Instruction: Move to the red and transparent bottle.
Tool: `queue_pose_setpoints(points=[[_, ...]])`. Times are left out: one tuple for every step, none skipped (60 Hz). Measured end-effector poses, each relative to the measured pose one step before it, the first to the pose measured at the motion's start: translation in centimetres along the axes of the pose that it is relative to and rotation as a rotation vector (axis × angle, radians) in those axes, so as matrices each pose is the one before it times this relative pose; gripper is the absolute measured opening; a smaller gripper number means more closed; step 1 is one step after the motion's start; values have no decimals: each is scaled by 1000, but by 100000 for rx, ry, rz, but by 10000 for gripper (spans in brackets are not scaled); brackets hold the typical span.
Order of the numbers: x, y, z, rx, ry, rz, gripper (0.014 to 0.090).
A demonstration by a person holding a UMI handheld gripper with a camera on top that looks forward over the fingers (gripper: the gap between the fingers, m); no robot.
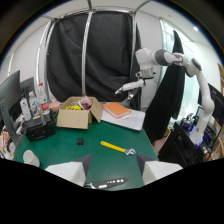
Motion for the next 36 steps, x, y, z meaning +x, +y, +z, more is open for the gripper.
queue_pose_setpoints(points=[[46,28,-4,-29,259,88,862],[61,2,-5,40,279,77,863],[77,9,-9,60,269,53,863],[78,18,-19,-47,274,63,863],[59,22,6,-106,220,147,863],[55,20,-2,-112,197,104,864],[39,16,-19,-88,118,139,865],[11,1,-23,-57,201,93,864],[171,27,-66,24,-17,-3,863],[85,-2,-46,50,168,-6,863],[50,15,-41,-26,222,-112,863],[16,48,-42,-87,199,-161,864],[-21,54,-45,-101,51,-238,864],[-45,61,-61,-68,12,-196,863],[-76,56,-49,-31,25,-157,862],[-71,72,-14,-64,51,-110,863],[-83,97,-7,-173,-12,-47,864],[-122,146,19,-280,-150,-41,862],[-185,177,17,-462,-309,-8,861],[-230,219,56,-512,-330,-14,860],[-271,190,76,-583,-375,-42,858],[-322,202,100,-668,-410,-54,855],[-345,188,122,-630,-338,-67,855],[-378,156,98,-532,-390,-132,852],[-423,115,125,-372,-470,-183,850],[-486,78,152,-316,-557,-223,852],[-521,94,171,-332,-598,-218,852],[-540,89,210,-320,-565,-229,854],[-563,62,261,-342,-515,-203,853],[-565,53,259,-419,-447,-264,853],[-589,39,260,-458,-406,-276,853],[-611,13,274,-485,-452,-348,853],[-620,-13,267,-528,-519,-381,853],[-634,-37,284,-491,-472,-415,852],[-590,-96,254,-359,-236,-442,851],[-596,-166,280,-126,-95,-523,857]])
